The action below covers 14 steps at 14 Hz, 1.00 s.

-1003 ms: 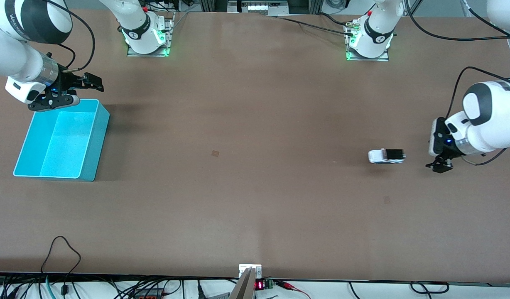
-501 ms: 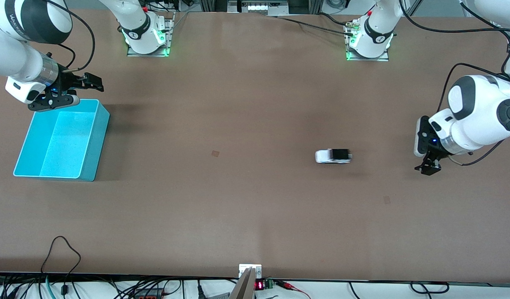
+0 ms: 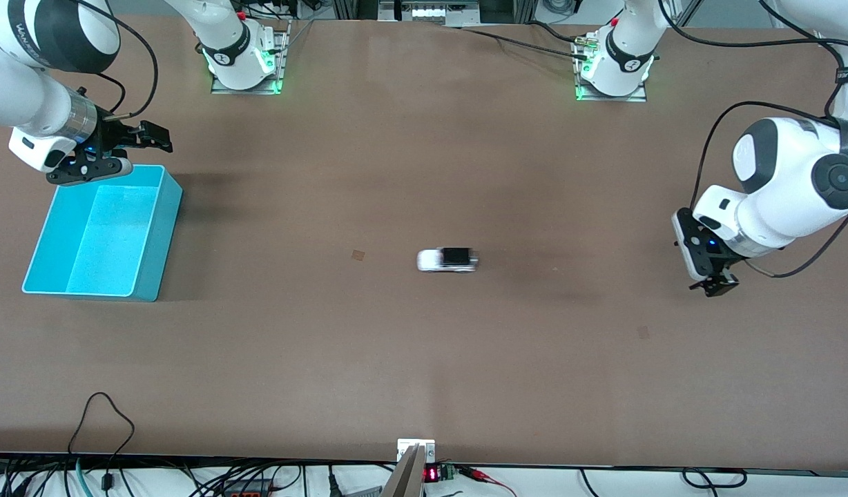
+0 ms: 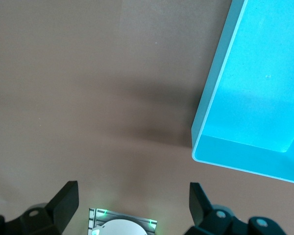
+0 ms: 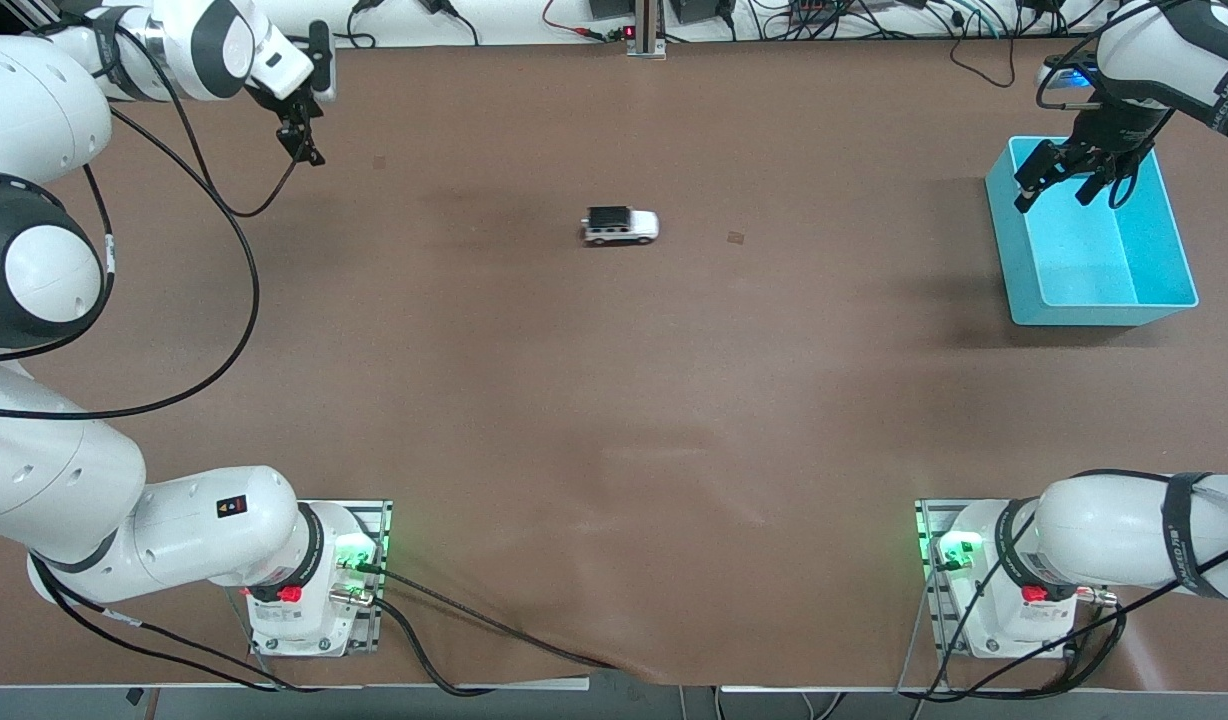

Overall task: Wind and store white jeep toy
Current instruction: 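Raise the left gripper away while the right gripper reaches the rolling jeep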

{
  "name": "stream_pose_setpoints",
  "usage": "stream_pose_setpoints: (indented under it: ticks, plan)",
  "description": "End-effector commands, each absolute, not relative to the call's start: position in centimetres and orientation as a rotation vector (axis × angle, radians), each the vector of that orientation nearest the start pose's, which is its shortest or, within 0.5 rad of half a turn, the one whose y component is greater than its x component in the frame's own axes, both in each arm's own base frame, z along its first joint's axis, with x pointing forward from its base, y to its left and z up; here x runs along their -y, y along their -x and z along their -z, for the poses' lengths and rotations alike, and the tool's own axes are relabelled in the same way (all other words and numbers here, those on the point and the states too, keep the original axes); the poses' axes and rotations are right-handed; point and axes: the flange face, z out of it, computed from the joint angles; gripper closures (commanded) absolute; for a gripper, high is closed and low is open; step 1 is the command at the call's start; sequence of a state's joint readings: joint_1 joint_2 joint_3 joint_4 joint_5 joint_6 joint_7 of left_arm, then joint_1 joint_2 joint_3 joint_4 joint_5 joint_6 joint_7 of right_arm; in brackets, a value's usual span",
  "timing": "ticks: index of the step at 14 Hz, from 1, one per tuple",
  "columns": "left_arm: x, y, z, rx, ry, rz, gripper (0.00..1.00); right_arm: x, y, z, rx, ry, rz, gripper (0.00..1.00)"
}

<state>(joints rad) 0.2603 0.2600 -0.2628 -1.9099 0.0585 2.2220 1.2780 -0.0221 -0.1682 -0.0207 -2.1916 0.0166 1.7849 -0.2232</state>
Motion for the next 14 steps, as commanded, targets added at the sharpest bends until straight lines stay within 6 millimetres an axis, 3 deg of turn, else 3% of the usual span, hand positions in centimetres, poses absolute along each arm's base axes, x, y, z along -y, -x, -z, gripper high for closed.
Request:
stream_pose_setpoints:
  ticks: [1,4,8,14]
  plan:
    - [-0.9,-62.2,-39.1,-1.622,2.664,0.142,0.0,2.2,-47.0,-44.3,0.281,3.065,-0.362,0.0]
    - [-0.7,-62.2,-40.7,-1.238,2.871,0.184,0.0,2.2,-47.1,-44.3,0.283,3.066,-0.358,0.0]
    - [-0.1,-62.2,-41.6,-0.834,3.024,0.202,0.0,2.2,-47.1,-44.3,0.311,3.061,-0.357,0.0]
    - [-1.1,-61.8,-43.1,-0.431,3.111,0.208,0.0,2.4,-47.2,-44.0,0.415,3.044,-0.354,0.0]
